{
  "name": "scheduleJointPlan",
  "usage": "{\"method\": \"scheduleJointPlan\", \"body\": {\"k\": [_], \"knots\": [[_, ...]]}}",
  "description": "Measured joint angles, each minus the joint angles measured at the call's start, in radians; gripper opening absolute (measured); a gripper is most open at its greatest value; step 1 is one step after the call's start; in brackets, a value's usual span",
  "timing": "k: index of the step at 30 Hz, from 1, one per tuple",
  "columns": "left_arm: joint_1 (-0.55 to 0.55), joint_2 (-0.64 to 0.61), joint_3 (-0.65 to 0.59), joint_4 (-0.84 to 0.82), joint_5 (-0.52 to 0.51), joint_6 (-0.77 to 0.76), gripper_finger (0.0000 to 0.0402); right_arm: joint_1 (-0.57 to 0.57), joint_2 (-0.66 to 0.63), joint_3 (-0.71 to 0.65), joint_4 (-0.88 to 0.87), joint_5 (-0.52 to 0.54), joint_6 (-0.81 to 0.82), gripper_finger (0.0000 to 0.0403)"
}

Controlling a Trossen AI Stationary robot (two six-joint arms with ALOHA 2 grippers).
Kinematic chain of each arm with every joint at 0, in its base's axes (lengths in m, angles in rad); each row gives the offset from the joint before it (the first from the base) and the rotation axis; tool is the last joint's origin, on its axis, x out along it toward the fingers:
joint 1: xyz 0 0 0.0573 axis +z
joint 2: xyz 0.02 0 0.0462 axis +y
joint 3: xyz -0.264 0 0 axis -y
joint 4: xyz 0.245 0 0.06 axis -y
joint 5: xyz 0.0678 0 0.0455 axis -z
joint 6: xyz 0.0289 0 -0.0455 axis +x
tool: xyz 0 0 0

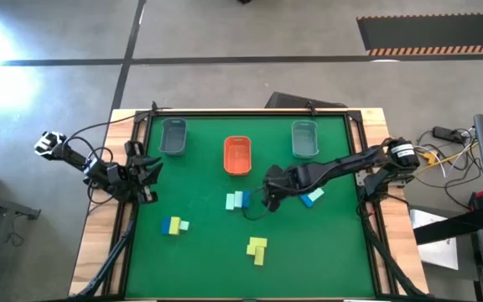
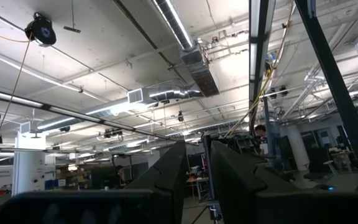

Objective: Sort & place blocks by color
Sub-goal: Put the dark blue wooden block into the orange bin

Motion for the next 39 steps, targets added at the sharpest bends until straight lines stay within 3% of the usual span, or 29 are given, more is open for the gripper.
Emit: {"method": "scheduleJointPlan", "body": {"k": [5, 13, 19, 24, 31, 39], "knots": [[0.000, 0.000, 0.000, -0.001, 0.000, 0.000, 0.0058, -0.055, -0.014, -0.030, 0.305, 0.121, -0.232, 0.0120], [0.000, -0.003, 0.000, 0.000, -0.001, 0.000, 0.0058, -0.181, 0.048, -0.182, 1.114, 0.137, -0.542, 0.0120], [0.000, -0.002, 0.000, 0.000, -0.001, 0.000, 0.0058, -0.261, 0.182, -0.255, 1.509, 0.135, -0.625, 0.0120], [0.000, -0.001, 0.000, 0.000, -0.001, 0.000, 0.0058, -0.291, 0.294, -0.249, 1.616, 0.135, -0.626, 0.0120], [0.000, 0.001, 0.000, -0.001, -0.001, 0.000, 0.0058, -0.294, 0.373, -0.195, 1.629, 0.134, -0.618, 0.0121], [0.000, 0.001, 0.000, -0.001, -0.001, 0.000, 0.0058, -0.294, 0.403, -0.190, 1.609, 0.135, -0.572, 0.0164]]}}
